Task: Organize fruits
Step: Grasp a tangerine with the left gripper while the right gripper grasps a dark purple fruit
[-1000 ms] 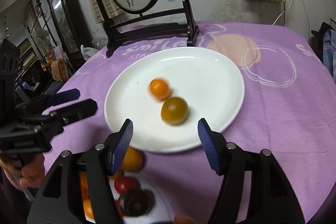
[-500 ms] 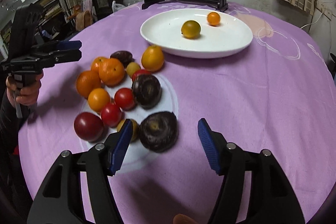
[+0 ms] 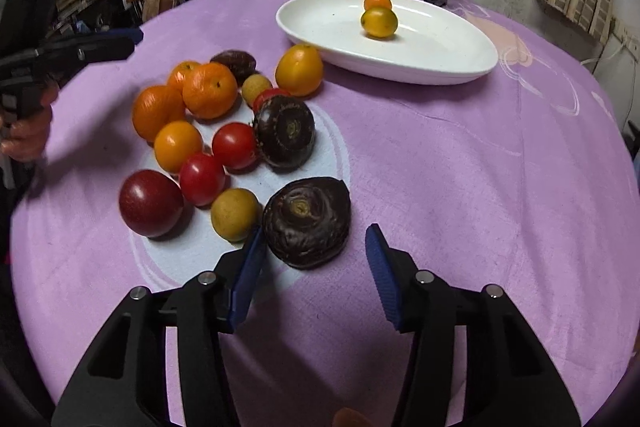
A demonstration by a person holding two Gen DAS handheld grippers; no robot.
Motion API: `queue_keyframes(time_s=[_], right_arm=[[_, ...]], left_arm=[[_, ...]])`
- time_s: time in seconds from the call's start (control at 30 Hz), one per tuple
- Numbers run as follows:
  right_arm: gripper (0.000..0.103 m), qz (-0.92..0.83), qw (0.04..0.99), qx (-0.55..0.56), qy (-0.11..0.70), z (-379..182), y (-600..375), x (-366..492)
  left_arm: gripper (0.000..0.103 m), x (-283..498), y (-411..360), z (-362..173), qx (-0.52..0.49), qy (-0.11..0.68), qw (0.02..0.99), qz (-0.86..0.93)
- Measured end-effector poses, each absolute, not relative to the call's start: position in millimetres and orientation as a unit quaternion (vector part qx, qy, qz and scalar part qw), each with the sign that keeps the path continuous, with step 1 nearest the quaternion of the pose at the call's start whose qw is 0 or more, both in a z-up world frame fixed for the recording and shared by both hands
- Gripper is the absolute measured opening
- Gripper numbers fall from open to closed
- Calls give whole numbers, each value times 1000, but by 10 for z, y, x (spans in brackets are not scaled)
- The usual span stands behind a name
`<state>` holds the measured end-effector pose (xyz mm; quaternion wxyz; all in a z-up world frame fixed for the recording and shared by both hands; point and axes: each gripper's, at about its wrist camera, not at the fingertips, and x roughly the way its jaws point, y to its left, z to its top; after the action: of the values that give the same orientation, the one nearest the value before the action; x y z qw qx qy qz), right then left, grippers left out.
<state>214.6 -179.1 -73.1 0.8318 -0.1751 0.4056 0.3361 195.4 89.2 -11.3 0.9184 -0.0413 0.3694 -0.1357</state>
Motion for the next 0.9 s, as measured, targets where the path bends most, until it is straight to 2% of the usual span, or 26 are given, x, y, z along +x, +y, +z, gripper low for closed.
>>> queue_keyframes(time_s=[0.17, 0.47, 0.57, 0.63, 0.73, 0.9], right_arm=[[44, 329, 837, -169, 402, -729, -1758, 2164], [43, 316, 857, -67, 401, -563, -2005, 2314], [43, 305, 859, -70, 406, -594, -2010, 2318], [43, 303, 858, -71, 408, -613, -2003, 2311], [43, 306, 857, -77, 407, -619, -1987, 2274], [43, 306, 856, -83, 407, -623, -1960, 2256]], left_arm=[[90, 1924, 886, -121, -37, 371, 918, -138], [88, 1737, 584, -276, 29, 387, 899, -202], [79, 1754, 518, -338, 38, 400, 892, -208], [67, 1801, 525, -378, 28, 412, 886, -210], [55, 1872, 562, -415, 0, 427, 879, -214], [52, 1912, 539, -440, -26, 433, 876, -209]])
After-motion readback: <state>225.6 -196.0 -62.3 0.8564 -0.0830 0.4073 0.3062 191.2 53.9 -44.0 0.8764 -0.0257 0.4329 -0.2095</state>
